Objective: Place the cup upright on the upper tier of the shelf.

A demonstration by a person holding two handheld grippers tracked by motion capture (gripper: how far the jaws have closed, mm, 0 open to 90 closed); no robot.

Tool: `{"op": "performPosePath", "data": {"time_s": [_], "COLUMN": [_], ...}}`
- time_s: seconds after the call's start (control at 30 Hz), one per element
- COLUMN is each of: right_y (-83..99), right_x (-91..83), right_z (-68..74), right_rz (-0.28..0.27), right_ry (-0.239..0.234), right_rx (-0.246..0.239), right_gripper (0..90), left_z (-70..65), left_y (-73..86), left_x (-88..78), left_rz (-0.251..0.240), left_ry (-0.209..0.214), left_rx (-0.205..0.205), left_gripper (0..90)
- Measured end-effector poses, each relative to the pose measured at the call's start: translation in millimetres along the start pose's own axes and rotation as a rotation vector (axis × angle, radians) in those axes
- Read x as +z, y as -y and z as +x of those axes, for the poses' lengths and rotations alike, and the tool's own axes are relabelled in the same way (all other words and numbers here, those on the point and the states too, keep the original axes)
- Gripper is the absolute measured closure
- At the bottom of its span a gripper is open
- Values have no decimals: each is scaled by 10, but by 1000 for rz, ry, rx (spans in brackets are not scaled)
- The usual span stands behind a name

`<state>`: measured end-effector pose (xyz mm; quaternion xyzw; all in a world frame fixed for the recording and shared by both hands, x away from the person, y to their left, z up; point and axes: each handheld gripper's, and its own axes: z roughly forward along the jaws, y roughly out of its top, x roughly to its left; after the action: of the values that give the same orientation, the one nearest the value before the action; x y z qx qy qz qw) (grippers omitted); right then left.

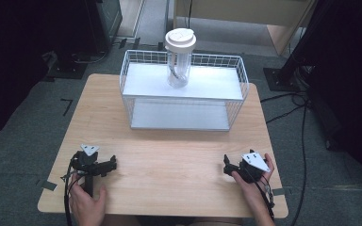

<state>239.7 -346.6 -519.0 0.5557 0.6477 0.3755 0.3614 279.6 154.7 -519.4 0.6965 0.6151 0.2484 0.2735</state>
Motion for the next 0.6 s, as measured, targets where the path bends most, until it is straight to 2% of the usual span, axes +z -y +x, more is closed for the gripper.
{"op": "performPosePath", "data": {"time_s": [0.3,0.47,0.6], "right_y": [66,122,160], "right_x": [-92,-161,-211], "right_z": [-194,-292,-367], "right_rz": [39,73,100], "right_ry": [37,53,54], "right_rx": [-8,-57,-70], "right_gripper": [1,1,1], "left_z": [-11,-10,-11], "left_y": [0,0,0], "left_x": [1,1,1], "left_rz": [0,1,1], "left_ry": [7,7,7], "left_rx": [6,7,7], "left_gripper": [0,0,0]}}
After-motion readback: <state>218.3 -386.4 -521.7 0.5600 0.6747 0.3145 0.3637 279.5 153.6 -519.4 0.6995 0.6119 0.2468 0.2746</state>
